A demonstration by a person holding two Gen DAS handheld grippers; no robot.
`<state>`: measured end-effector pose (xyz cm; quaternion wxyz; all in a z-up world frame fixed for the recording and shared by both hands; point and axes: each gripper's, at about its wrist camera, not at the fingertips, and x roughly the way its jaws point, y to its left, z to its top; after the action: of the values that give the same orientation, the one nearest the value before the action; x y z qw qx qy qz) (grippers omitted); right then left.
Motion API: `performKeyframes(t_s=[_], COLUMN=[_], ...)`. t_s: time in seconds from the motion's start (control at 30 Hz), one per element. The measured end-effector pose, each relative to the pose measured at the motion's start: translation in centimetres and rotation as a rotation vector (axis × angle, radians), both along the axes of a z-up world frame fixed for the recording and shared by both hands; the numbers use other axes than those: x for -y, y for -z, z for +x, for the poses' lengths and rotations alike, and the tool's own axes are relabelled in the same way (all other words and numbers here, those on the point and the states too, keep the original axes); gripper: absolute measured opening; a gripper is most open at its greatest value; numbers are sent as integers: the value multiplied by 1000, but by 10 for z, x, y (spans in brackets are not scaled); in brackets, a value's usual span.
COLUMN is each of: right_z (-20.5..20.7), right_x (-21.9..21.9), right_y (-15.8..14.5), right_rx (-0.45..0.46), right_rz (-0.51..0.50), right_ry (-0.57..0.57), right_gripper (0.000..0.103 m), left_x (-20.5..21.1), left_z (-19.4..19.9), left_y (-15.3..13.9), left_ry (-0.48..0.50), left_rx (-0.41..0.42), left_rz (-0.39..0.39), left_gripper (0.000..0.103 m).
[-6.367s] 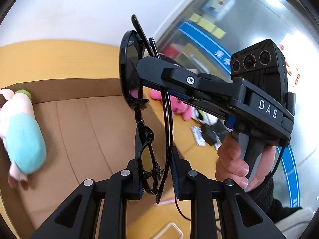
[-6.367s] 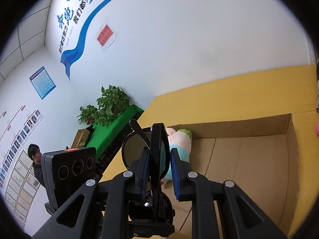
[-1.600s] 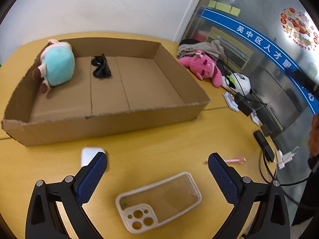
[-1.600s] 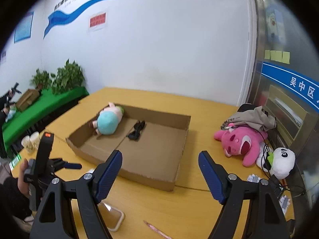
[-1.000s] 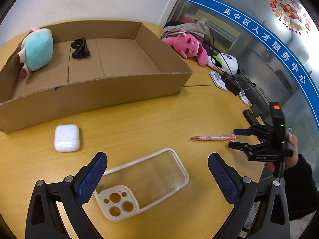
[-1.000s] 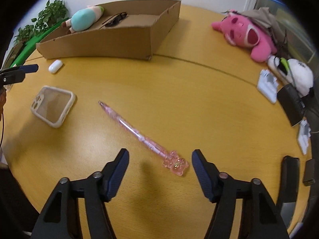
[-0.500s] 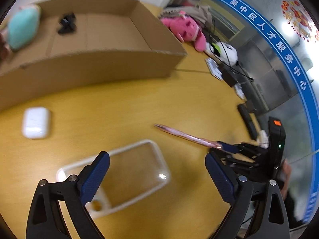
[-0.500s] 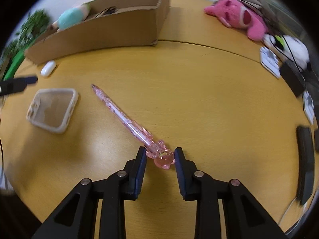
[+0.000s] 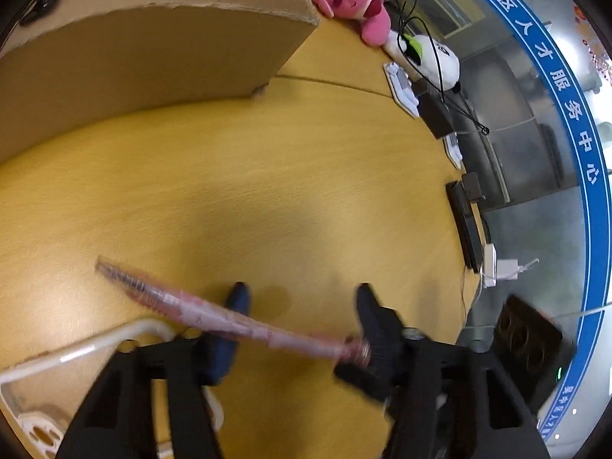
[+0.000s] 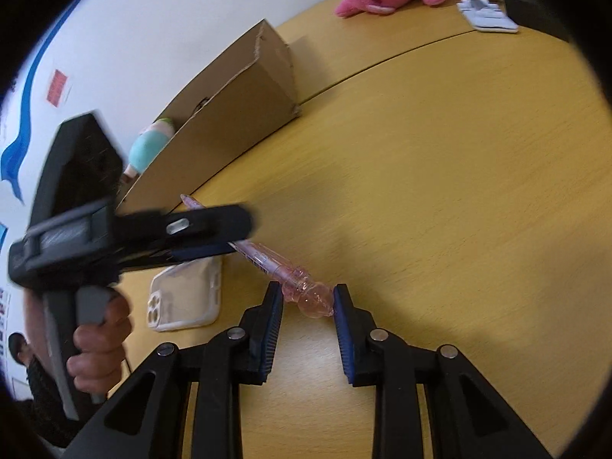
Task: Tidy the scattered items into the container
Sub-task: 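Close the right gripper on the pink pen's bulb end and lift, then carry the pink pen upright over the box with the right gripper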
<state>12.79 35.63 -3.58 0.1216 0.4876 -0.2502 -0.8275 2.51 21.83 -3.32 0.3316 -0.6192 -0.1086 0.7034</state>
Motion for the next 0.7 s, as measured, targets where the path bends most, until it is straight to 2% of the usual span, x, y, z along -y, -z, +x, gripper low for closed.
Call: performKeyframes(t_s=[0.03, 0.07, 0.1, 0.13, 0.3, 0.4, 0.47, 0.57, 0.7], right_z=[1, 3, 3, 3, 0, 0, 1, 1, -9], right_x=[3, 6, 9, 11, 28, 53, 74, 95, 108], right_y=[0, 0, 0, 0, -4, -11, -19, -30, -33], right_rx=[-4, -9, -13, -17, -35, -68, -110, -164, -168], right_rz=[-5, -9, -9, -8, 19, 60, 115, 184, 162], right_ry=[-14, -26, -37, -48, -127, -227, -306, -371, -383], right_gripper=[26, 26, 26, 26, 25, 20, 20, 23, 23], left_x=[-1, 0, 1, 2, 15, 23, 28, 38, 52], left_z=[-1, -1, -2, -3, -4, -5, -4, -4, -6], left_y=[1, 2, 2, 2, -10, -21, -26, -28, -26], left_ry=[-2, -5, -10, -15, -32, -33, -37, -51, -77], left_rx=[-4, -8, -14, -23, -70, -114, -139, -146, -128], left_rz=[-10, -19, -30, -41, -10, 0, -8, 8, 30], left_gripper=[44, 30, 21, 19, 11, 9, 9, 9, 8])
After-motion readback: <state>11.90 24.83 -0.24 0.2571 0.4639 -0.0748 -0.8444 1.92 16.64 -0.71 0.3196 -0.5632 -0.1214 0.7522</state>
